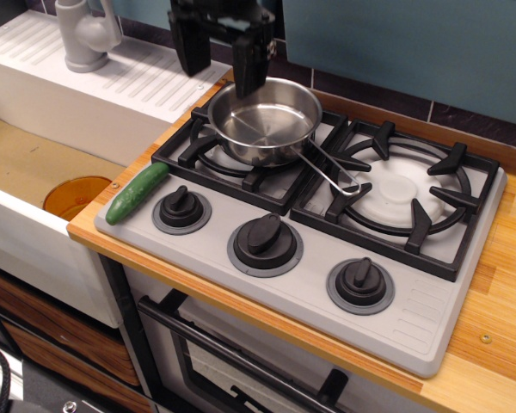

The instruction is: Put pot or pan on stove and put pickle in pot or pan

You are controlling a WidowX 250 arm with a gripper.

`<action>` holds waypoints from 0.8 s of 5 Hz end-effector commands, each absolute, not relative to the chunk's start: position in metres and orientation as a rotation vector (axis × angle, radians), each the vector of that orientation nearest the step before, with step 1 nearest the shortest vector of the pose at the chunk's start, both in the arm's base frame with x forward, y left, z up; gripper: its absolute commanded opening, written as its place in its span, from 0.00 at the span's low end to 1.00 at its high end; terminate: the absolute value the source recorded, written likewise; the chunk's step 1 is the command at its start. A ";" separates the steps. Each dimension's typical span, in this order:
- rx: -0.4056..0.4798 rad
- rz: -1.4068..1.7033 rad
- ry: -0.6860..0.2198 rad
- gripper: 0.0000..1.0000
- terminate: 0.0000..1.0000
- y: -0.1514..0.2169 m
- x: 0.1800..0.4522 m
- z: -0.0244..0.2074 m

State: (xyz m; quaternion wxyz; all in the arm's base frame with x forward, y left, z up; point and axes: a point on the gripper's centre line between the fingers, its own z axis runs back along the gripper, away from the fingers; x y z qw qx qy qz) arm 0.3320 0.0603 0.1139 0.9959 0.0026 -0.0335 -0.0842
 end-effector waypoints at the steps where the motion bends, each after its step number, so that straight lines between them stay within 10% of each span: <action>1: 0.033 -0.176 -0.162 1.00 0.00 0.059 0.341 0.146; 4: 0.170 -0.067 -0.288 1.00 0.00 0.084 0.296 0.150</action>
